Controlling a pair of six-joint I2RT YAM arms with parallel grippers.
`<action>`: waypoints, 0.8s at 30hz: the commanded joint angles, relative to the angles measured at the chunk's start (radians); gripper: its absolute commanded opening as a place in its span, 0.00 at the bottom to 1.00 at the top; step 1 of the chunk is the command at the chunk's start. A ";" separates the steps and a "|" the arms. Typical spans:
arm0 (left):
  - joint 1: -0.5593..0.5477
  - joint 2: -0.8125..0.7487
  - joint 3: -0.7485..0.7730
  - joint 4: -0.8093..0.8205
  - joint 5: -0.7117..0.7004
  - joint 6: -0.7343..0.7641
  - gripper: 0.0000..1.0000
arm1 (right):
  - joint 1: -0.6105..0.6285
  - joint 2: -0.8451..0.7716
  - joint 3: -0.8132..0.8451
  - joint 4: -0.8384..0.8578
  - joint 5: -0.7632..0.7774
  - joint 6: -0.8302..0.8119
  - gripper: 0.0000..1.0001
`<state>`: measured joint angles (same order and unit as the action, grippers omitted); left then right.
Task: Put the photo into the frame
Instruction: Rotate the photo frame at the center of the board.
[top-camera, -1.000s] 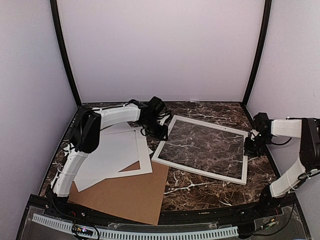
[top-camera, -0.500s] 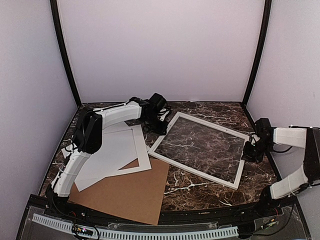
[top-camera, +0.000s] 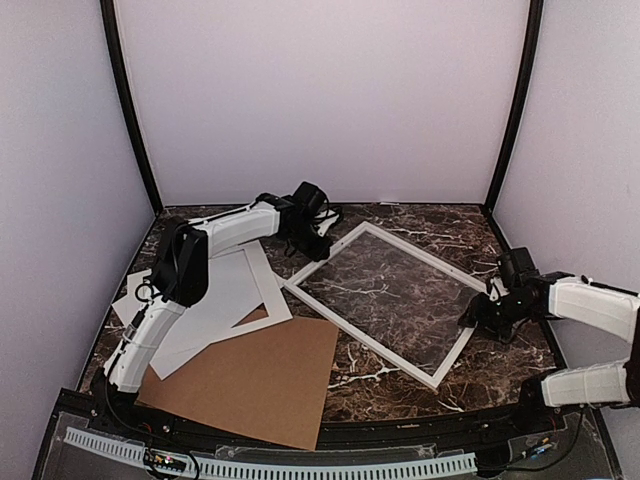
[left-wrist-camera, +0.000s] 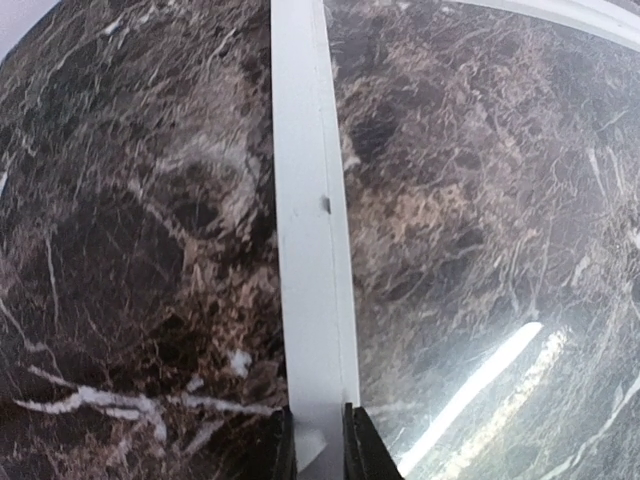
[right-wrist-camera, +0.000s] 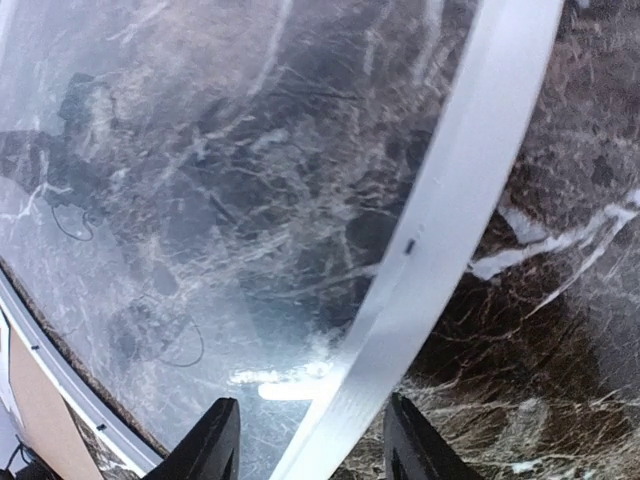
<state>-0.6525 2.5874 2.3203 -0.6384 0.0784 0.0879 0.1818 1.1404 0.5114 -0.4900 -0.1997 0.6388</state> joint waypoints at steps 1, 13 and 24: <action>-0.006 0.026 0.056 0.089 -0.058 0.101 0.23 | 0.010 -0.083 0.076 -0.029 0.058 -0.005 0.54; -0.010 -0.203 -0.058 0.214 -0.254 -0.091 0.93 | -0.084 0.236 0.427 0.067 0.271 -0.212 0.81; -0.131 -0.598 -0.752 0.286 -0.046 -0.564 0.92 | -0.173 0.695 0.763 0.142 0.037 -0.322 0.82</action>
<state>-0.7197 2.0884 1.7588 -0.4042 -0.0849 -0.2699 0.0139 1.7428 1.2015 -0.3878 -0.0631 0.3717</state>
